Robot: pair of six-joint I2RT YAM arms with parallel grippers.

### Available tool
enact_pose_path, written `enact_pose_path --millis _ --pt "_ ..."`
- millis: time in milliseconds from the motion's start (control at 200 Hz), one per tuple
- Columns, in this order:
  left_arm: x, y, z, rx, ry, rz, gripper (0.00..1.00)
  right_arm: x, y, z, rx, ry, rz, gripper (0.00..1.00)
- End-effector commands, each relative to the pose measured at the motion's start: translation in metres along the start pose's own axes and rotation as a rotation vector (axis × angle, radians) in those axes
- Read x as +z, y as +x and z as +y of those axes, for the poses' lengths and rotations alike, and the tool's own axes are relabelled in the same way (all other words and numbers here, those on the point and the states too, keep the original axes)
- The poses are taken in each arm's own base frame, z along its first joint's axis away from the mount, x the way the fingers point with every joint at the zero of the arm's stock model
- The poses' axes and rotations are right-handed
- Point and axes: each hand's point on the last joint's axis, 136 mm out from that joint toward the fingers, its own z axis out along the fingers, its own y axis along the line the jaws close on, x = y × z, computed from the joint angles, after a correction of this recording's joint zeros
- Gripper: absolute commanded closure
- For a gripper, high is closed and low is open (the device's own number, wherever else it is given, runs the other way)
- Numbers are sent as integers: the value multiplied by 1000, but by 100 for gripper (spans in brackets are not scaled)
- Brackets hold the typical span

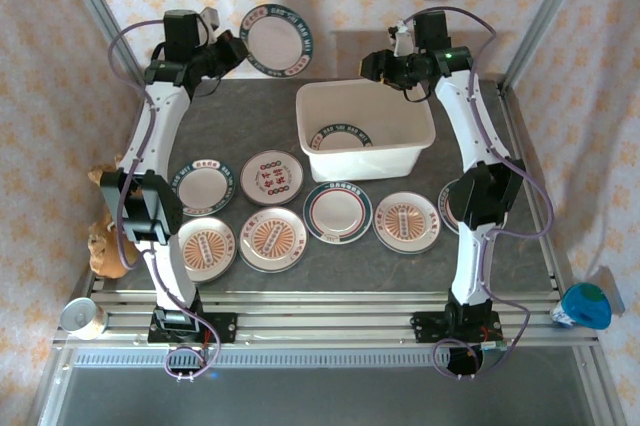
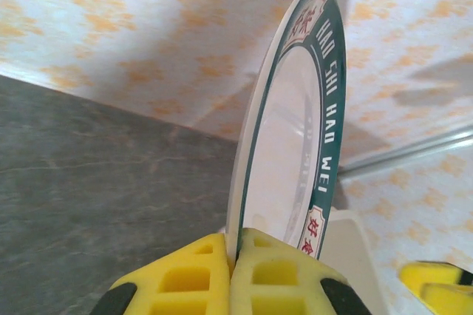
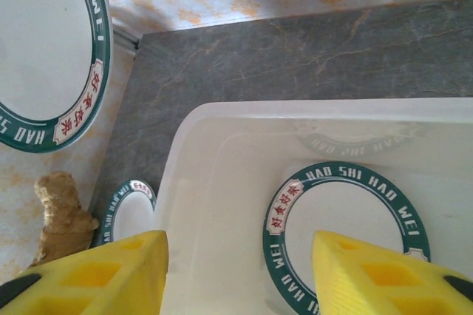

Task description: Place the plates into the plastic bin on the countertop

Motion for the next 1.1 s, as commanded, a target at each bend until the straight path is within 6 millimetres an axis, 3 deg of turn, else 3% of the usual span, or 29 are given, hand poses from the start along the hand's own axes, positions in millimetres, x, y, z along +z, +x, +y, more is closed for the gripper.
enact_pose_path --millis 0,150,500,751,946,1096 --pt "-7 -5 -56 27 177 1 100 -12 -14 24 -65 -97 -52 46" --pt "4 14 -80 14 274 61 100 -11 -19 31 -68 -155 -87 46" --pt "14 32 -78 -1 282 97 100 -15 -18 42 -94 -229 -167 49" --pt "17 37 -81 9 275 104 100 -34 -15 47 -155 -207 -242 49" --pt "21 44 -85 16 280 126 100 -36 -28 60 -129 -294 -288 47" --pt "18 43 -93 20 301 122 100 -29 -39 58 -62 -315 -291 48"
